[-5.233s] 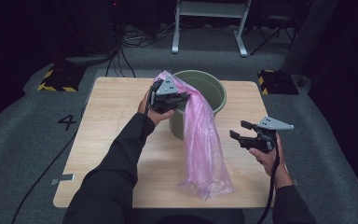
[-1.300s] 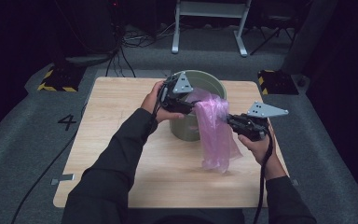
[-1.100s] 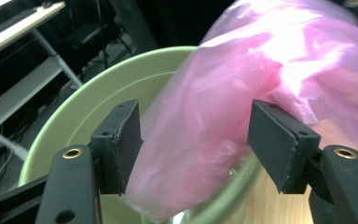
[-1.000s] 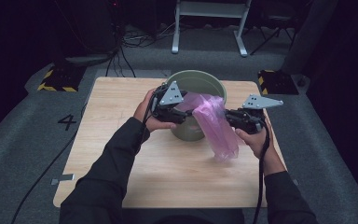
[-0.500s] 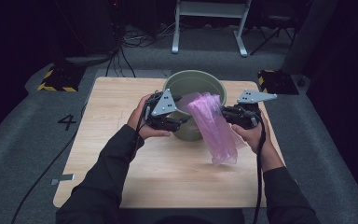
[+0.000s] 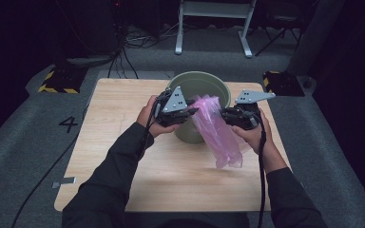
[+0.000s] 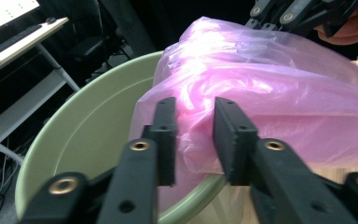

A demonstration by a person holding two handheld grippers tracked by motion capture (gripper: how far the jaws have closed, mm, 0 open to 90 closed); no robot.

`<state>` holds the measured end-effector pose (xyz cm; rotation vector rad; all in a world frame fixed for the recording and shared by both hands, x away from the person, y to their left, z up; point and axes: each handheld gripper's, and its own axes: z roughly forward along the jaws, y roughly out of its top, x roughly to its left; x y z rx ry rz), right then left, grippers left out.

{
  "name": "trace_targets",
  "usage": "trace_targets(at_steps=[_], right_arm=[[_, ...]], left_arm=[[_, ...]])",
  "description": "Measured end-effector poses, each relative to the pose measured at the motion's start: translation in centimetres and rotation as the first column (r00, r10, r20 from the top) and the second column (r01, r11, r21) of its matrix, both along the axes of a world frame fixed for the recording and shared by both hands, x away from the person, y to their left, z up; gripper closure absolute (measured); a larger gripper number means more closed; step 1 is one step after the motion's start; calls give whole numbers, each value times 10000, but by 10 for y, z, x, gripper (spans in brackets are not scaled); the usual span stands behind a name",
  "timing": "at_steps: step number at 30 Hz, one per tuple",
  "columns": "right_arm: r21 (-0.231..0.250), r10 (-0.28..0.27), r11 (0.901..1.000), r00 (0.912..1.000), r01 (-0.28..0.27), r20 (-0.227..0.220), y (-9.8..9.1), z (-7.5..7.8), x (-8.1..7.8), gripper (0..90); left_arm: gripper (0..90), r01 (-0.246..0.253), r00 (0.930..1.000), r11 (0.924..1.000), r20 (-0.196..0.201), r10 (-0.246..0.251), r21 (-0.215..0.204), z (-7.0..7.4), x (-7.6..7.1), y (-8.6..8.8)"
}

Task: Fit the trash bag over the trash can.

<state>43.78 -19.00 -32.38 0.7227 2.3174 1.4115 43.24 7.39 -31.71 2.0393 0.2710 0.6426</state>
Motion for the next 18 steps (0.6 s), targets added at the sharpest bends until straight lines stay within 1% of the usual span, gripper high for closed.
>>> trace_targets(at_steps=[1,3,4,6,7,8,9,10,11,12,13,14,16,17,18], right_arm=[[3,-2,10000,10000,2,-11,0,0,0,834],[0,12,10000,10000,-12,-20,1,0,0,828],[12,17,10000,10000,-17,-30,1,0,0,822],[25,18,10000,10000,-18,-42,1,-1,0,815],[20,6,10000,10000,-5,-37,2,-1,0,794],[20,6,10000,10000,-5,-37,2,-1,0,794],[30,-4,10000,10000,5,-32,2,-1,0,776],[3,-90,10000,10000,90,21,3,-2,0,728],[-39,-321,9995,9994,322,162,2,-3,-1,667],[-39,-321,9995,9994,322,162,2,-3,-1,667],[27,-448,9990,9988,447,180,0,-3,-1,592],[27,-448,9990,9988,447,180,0,-3,-1,592],[101,-621,9980,9978,619,213,-3,-3,-2,559],[210,-584,9981,9980,578,257,-6,-3,-5,531],[210,-584,9981,9980,578,257,-6,-3,-5,531]], left_arm=[[759,-59,10000,10000,31,58,74,0,1,0],[796,-110,9999,9999,69,110,88,-1,1,0],[796,-211,9997,9998,107,210,72,-1,2,0],[828,-287,9995,9995,126,285,121,-1,3,1],[853,-408,9989,9990,233,403,195,-1,4,1],[861,-408,9989,9990,233,403,195,-1,4,1],[861,-437,9987,9987,264,430,255,-1,5,2],[866,-471,9986,9985,240,465,261,-1,5,1],[874,-542,9982,9980,282,533,316,-1,6,2],[874,-559,9981,9978,290,549,344,-2,7,2],[880,-590,9979,9973,303,577,439,-1,8,3],[881,-590,9979,9973,303,577,439,-1,8,3],[882,-691,9973,9964,301,676,493,-1,9,3],[884,-718,9970,9959,322,701,544,-1,10,3],[884,-755,9968,9956,314,738,560,0,11,3]])
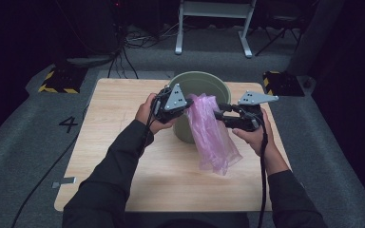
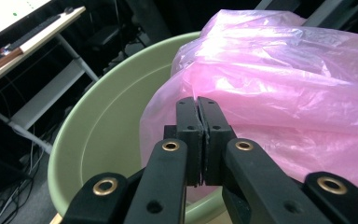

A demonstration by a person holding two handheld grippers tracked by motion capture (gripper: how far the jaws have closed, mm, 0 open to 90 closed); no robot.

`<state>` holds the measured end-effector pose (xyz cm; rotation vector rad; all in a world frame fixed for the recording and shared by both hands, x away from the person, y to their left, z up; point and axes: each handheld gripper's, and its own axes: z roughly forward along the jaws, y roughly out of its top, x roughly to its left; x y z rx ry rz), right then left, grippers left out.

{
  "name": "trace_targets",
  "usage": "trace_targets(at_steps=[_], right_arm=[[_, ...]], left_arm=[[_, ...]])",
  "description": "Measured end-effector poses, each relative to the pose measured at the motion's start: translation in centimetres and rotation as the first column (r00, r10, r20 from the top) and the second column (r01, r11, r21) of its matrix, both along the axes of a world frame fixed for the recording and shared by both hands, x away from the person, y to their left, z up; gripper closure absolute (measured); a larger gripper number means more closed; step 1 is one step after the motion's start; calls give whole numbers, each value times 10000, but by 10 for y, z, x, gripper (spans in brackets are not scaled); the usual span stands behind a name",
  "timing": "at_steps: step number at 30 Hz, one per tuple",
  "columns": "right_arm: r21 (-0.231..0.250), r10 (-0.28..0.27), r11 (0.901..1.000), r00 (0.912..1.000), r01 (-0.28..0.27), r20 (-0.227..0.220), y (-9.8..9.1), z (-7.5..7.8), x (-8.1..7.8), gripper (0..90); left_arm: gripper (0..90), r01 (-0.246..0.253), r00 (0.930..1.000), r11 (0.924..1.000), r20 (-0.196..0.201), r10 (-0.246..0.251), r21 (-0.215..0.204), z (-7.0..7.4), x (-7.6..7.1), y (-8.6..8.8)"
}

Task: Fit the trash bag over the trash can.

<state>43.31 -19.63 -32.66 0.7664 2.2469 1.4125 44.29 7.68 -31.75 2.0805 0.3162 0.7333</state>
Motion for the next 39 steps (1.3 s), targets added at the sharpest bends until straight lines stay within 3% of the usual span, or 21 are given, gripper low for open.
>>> trace_targets(at_steps=[8,16,19,20,22,23,24,25,27,31,35,37,39], right_arm=[[-49,291,9996,9994,-290,197,-8,-6,-17,467],[7,979,9952,9950,-979,-196,-9,-23,-30,439],[2,1170,9931,9928,-1171,-243,-4,-27,-32,492],[-40,1338,9910,9906,-1339,-286,-1,-29,-32,569],[-42,1431,9897,9894,-1433,-264,0,-30,-32,590],[-80,1530,9882,9880,-1532,-212,2,-31,-33,646],[-181,1672,9858,9859,-1672,-53,5,-32,-33,760],[-181,1672,9858,9859,-1672,-53,5,-32,-33,760],[-189,1710,9851,9853,-1710,23,8,-34,-32,849],[-6,1726,9850,9850,-1726,-16,10,-35,-30,890],[144,1454,9893,9893,-1455,69,9,-34,-29,900],[206,1389,9901,9903,-1390,64,9,-34,-29,900],[266,1347,9905,9909,-1348,45,8,-35,-28,900]], left_arm=[[887,-338,9993,9994,-145,338,-9,0,6,4],[887,-654,9973,9978,-334,652,-49,-2,13,8],[887,-702,9968,9975,-388,699,-56,-3,15,9],[886,-742,9963,9972,-436,735,-129,-3,16,10],[884,-754,9963,9971,-412,748,-131,-3,16,10],[879,-790,9962,9966,-397,781,-221,-3,16,12],[837,-832,9958,9958,-401,817,-370,-3,17,14],[810,-832,9958,9958,-401,817,-370,-3,17,14],[765,-895,9951,9945,-460,870,-539,-2,17,17],[689,-958,9943,9935,-524,927,-608,-3,16,22],[464,-1481,9887,9847,-371,1452,-919,-1,12,28],[413,-1524,9879,9786,-500,1468,-1381,2,7,35],[328,-1448,9889,9780,-541,1381,-1505,4,0,40]])
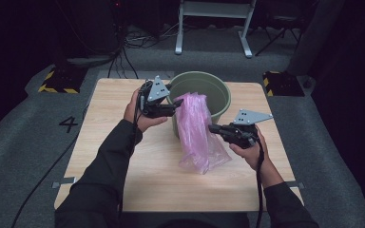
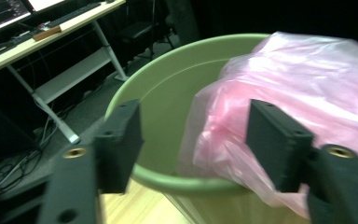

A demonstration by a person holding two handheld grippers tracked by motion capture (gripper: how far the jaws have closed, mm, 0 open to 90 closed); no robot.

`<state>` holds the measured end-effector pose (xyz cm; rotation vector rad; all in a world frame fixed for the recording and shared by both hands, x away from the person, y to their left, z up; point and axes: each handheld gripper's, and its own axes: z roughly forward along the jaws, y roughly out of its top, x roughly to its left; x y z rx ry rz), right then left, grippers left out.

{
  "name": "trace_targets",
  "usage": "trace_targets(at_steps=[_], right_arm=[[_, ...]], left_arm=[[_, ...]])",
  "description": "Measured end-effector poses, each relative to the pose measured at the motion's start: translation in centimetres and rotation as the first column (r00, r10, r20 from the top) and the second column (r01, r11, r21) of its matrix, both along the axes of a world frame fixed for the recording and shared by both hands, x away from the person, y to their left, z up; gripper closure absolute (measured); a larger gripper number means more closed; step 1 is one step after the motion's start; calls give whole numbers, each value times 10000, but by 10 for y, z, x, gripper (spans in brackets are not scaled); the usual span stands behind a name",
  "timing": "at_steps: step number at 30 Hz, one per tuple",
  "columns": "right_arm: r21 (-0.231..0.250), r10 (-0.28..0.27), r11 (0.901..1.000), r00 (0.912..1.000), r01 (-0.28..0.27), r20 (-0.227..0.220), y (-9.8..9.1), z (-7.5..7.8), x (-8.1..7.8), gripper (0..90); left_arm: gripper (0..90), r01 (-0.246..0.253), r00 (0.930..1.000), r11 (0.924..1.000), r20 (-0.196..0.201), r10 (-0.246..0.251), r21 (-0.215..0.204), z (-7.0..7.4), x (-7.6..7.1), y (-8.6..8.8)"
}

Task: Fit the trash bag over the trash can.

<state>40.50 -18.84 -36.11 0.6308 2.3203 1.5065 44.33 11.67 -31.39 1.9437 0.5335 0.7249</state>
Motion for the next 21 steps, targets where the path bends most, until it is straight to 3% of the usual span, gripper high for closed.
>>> trace_targets(at_steps=[1,6,10,15,18,21], right_arm=[[14,-67,10000,10000,67,-49,0,-1,1,900],[82,-151,9999,9998,152,-141,0,-2,3,900],[179,-251,9995,9996,253,-144,-1,-1,4,900],[250,-426,9988,9990,430,-157,-2,-1,4,900],[320,-480,9983,9987,485,-166,-5,0,5,900],[344,-604,9975,9979,612,-236,-8,0,6,900]], left_arm=[[284,107,9999,9999,80,-107,39,1,-7,4],[234,447,9988,9990,176,-447,17,-4,-26,8],[194,569,9984,9984,17,-569,34,-10,-37,10],[184,1282,9897,9881,-529,-1329,-851,-28,-59,15],[175,1708,9833,9850,-593,-1721,-262,-46,-79,6],[186,1945,9787,9808,-639,-1952,-173,-59,-91,0]])
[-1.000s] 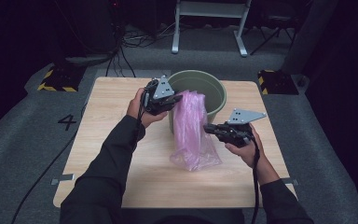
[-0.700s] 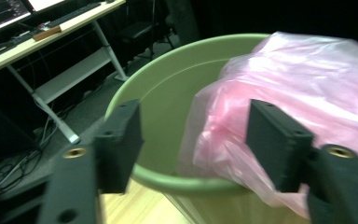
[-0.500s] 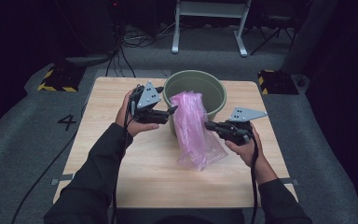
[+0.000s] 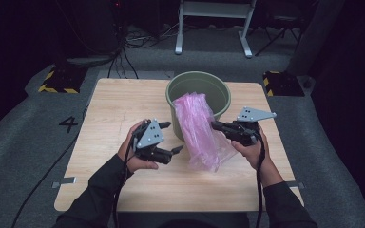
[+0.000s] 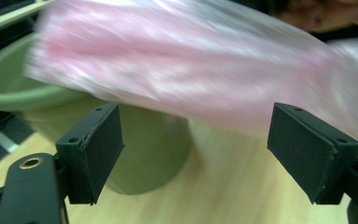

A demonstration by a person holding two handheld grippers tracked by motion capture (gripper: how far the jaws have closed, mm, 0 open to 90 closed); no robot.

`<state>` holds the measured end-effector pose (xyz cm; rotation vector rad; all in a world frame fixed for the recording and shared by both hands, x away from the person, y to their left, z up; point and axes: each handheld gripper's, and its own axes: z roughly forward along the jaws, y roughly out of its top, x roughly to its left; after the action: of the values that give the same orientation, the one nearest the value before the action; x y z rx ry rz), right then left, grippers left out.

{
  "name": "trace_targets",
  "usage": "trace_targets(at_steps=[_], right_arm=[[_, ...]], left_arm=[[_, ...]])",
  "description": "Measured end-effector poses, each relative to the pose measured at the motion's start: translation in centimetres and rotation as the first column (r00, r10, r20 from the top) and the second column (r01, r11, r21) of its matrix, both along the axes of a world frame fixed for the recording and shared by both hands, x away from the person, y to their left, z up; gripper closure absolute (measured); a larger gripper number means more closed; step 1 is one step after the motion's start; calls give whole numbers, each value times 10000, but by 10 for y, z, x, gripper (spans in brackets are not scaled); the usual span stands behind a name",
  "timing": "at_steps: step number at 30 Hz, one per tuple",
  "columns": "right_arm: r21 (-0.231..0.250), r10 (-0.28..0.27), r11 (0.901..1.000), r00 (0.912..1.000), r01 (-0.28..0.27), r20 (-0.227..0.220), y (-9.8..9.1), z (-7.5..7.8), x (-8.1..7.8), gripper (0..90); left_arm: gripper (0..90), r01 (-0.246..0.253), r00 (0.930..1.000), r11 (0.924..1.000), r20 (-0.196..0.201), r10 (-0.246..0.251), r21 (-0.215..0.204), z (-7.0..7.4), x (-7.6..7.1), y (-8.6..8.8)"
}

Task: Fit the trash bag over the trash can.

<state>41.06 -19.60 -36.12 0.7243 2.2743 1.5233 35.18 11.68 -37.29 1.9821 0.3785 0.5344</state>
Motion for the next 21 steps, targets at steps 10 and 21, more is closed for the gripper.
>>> trace_targets(at_steps=[10,21], right_arm=[[-299,-139,9994,9997,145,177,2,1,0,900],[-297,-210,9993,9994,218,269,1,2,0,900]], left_arm=[[196,647,9967,9978,-475,-655,-169,-26,-28,-32],[376,194,9988,9997,-443,-186,179,-39,-15,-56]])
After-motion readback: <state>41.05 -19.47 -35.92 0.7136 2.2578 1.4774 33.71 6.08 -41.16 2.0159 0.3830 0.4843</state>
